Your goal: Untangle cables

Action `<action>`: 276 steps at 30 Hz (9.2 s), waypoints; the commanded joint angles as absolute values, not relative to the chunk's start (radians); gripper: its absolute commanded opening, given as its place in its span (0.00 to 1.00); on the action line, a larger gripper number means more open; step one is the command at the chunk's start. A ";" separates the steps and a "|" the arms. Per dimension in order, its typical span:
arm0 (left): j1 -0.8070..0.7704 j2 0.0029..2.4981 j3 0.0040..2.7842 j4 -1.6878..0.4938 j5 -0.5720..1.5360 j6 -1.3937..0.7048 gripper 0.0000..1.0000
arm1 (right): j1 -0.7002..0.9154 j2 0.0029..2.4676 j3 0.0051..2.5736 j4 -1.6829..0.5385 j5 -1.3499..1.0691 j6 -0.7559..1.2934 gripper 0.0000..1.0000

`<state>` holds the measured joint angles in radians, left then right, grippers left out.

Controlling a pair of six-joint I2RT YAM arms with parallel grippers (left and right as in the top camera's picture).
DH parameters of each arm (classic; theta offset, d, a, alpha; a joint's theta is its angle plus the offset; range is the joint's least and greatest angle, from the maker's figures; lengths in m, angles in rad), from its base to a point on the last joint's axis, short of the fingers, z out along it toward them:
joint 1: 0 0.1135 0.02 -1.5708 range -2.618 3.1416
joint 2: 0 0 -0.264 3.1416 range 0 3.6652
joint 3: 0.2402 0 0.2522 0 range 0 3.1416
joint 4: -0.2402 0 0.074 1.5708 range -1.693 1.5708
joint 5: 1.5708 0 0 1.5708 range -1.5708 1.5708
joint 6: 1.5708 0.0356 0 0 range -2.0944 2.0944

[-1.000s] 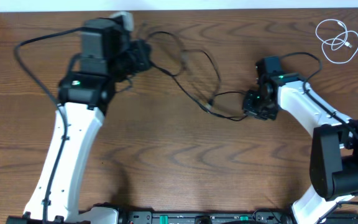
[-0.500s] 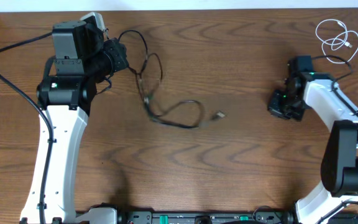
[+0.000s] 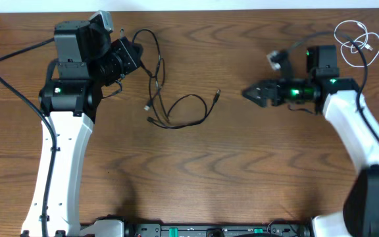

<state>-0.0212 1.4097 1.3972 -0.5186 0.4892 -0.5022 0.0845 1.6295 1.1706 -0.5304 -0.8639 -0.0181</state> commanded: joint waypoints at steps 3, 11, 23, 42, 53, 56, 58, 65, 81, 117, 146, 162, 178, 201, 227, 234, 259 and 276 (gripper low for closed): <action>-0.084 1.390 1.408 -0.505 0.543 -0.653 0.07 | 0.272 1.571 1.192 -0.347 -0.856 0.194 0.84; -0.143 1.390 1.408 -0.498 0.543 -0.688 0.07 | 0.472 1.723 1.192 -0.185 -0.749 0.292 0.75; -0.130 1.390 1.408 -0.500 0.508 -0.582 0.08 | 0.462 1.825 1.192 -0.264 -0.364 0.457 0.01; 0.110 1.391 1.407 -0.666 0.320 -0.389 0.07 | -0.049 1.825 1.192 -0.727 -0.086 0.464 0.01; 0.120 1.391 1.407 -0.565 0.319 -0.268 0.08 | -0.119 1.825 1.193 -0.738 -0.057 0.388 0.01; 0.154 1.391 1.407 -0.496 0.319 -0.266 0.07 | -0.157 1.825 1.193 -0.759 -0.055 0.386 0.01; 0.169 1.391 1.407 -0.460 0.303 -0.265 0.07 | -0.166 1.825 1.193 -0.762 -0.056 0.376 0.01; 0.271 1.391 1.407 -0.284 0.086 -0.255 0.08 | -0.187 1.825 1.193 -0.765 -0.056 0.377 0.01; 0.327 1.492 1.407 -0.323 -0.034 -0.192 0.07 | -0.224 1.825 1.193 -0.776 -0.059 0.393 0.01; 0.314 1.787 1.408 -0.382 0.283 -0.183 0.07 | -0.175 1.809 1.240 -0.642 -0.599 0.095 0.01; -0.158 1.790 1.395 -0.804 0.407 -0.127 0.08 | 0.002 1.735 1.634 -0.872 -0.285 0.310 0.07; -0.158 1.790 1.395 -0.808 0.408 -0.127 0.09 | 0.089 1.760 1.505 -1.145 -0.223 0.318 0.65; -0.158 1.790 1.395 -0.815 0.408 -0.127 0.10 | 0.205 1.761 1.095 -0.736 -0.185 0.462 0.25; -0.210 1.718 1.407 -0.846 0.481 -0.042 0.64 | 0.219 1.826 1.013 -0.603 -0.148 0.529 0.01; -0.411 1.672 1.361 -0.945 0.484 0.082 0.64 | 0.048 1.620 1.103 -0.643 -0.744 0.395 0.01; -0.473 1.758 1.361 -0.919 0.483 0.127 0.64 | -0.001 1.620 1.205 -0.635 -0.782 0.359 0.01; -0.275 1.692 1.373 -0.859 0.483 0.025 0.64 | 0.117 1.737 1.274 -0.437 -0.421 0.391 0.68; -0.270 1.692 1.373 -0.855 0.478 0.025 0.65 | 0.266 1.928 1.277 -0.338 -0.437 0.374 0.01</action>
